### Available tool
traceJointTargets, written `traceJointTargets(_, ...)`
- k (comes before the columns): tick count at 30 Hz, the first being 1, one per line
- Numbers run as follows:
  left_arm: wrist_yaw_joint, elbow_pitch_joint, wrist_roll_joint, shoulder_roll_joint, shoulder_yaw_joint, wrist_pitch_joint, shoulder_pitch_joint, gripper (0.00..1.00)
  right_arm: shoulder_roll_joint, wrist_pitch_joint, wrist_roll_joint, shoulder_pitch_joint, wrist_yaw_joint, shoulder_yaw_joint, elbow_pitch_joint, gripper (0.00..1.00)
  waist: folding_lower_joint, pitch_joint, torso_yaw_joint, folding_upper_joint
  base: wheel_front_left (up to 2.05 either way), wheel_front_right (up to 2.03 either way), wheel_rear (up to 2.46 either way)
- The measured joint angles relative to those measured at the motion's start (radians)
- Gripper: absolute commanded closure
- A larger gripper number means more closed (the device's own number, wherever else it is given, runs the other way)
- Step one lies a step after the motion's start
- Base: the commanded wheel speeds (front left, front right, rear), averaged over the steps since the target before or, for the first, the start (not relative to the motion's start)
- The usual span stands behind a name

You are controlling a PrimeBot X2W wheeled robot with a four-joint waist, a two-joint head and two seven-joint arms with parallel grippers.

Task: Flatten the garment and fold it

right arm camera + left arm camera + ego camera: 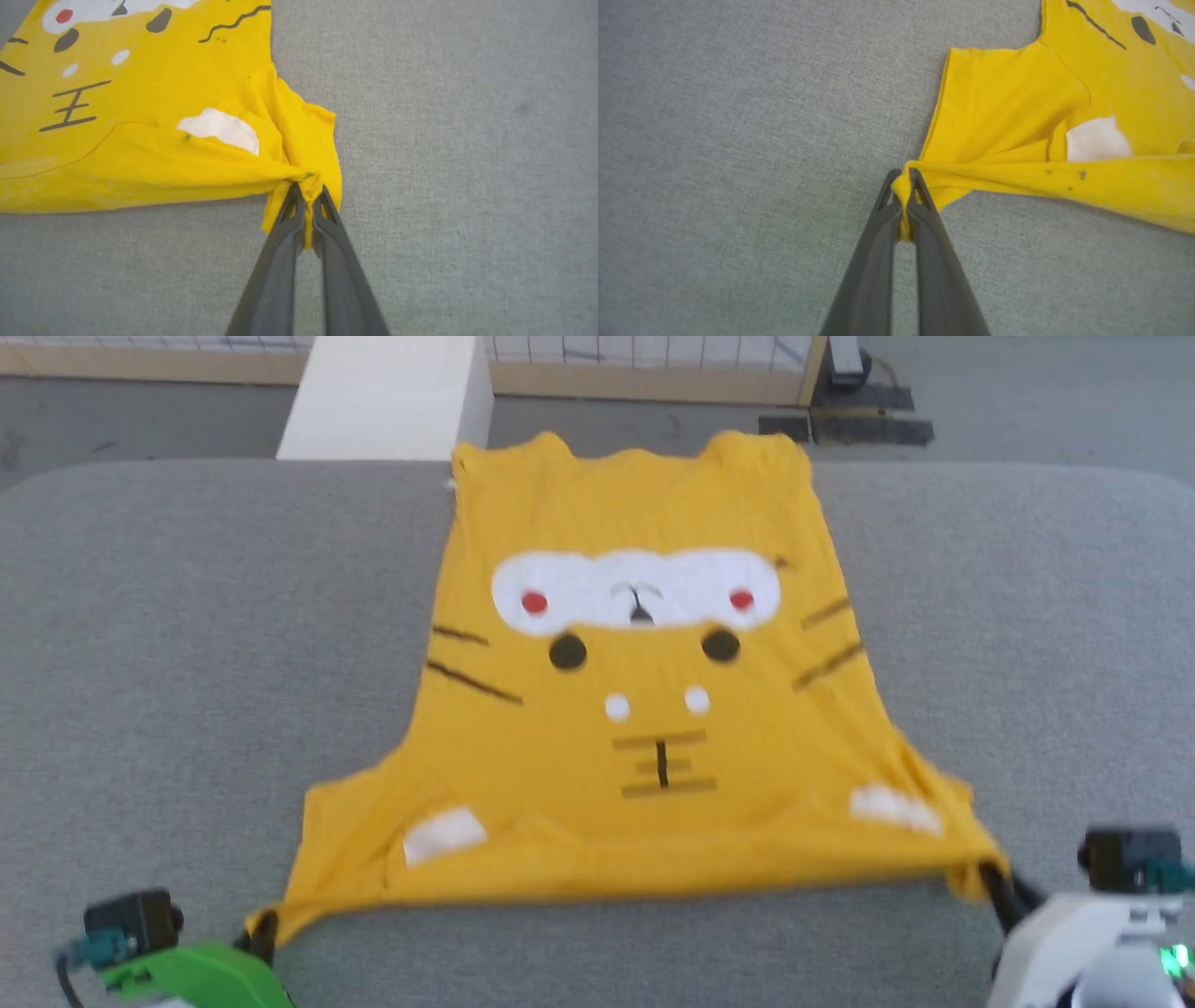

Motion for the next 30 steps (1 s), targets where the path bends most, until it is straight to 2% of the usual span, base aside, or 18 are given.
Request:
traceJointTargets(3,0.012,-0.002,-0.01,-0.01,0.001,-0.002,0.051,1.0,0.007,0.075,0.016,0.081,0.0,-0.017,-0.011,1.0,0.0,-0.017,0.006,-0.0001,0.0,0.0,0.0)
traceJointTargets(8,0.035,0.004,-0.019,-0.03,0.003,-0.018,0.124,1.0,0.008,0.169,0.113,0.159,0.0,-0.03,0.021,1.0,0.0,-0.035,0.004,0.0,0.0,0.0,0.0)
traceJointTargets(14,0.028,0.025,-0.028,-0.057,-0.008,-0.039,0.136,1.0,0.008,0.168,0.135,0.164,0.0,-0.009,0.081,1.0,0.0,-0.031,0.004,0.0,0.0,0.0,0.0)
traceJointTargets(15,0.021,0.026,-0.029,-0.061,-0.011,-0.044,0.136,1.0,0.007,0.155,0.134,0.162,0.0,-0.009,0.09,0.88,0.0,-0.03,0.006,0.0,0.0,0.0,0.0)
traceJointTargets(16,0.016,0.028,-0.03,-0.066,-0.011,-0.051,0.135,1.0,0.007,0.144,0.137,0.161,0.0,-0.008,0.096,0.61,0.0,-0.03,0.007,0.0,0.0,0.0,0.0)
traceJointTargets(17,0.01,0.029,-0.031,-0.072,-0.011,-0.061,0.132,1.0,0.007,0.135,0.147,0.158,0.0,-0.006,0.104,0.0,0.0,-0.029,0.01,0.0,0.0,0.0,0.0)
traceJointTargets(24,-0.02,0.031,-0.032,-0.075,-0.011,-0.094,0.128,1.0,0.009,0.016,0.171,0.134,-0.001,-0.023,0.062,0.0,0.0,-0.031,0.024,0.0,0.0,0.0,0.0)
traceJointTargets(26,-0.029,0.028,-0.032,-0.074,-0.013,-0.095,0.123,1.0,0.007,-0.052,0.165,0.097,0.0,-0.04,0.026,0.0,0.0,-0.03,0.029,0.0,0.0,0.0,0.0)
traceJointTargets(27,-0.037,0.021,-0.032,-0.074,-0.015,-0.102,0.112,1.0,0.008,-0.143,0.126,0.017,0.0,-0.044,-0.012,0.0,0.0,-0.027,0.04,0.0,0.0,0.0,0.0)
traceJointTargets(30,-0.039,0.007,-0.03,-0.074,-0.026,-0.102,0.093,1.0,0.008,-0.238,0.065,-0.098,0.0,-0.051,-0.01,0.0,0.0,-0.019,0.055,0.0,0.0,0.0,0.0)
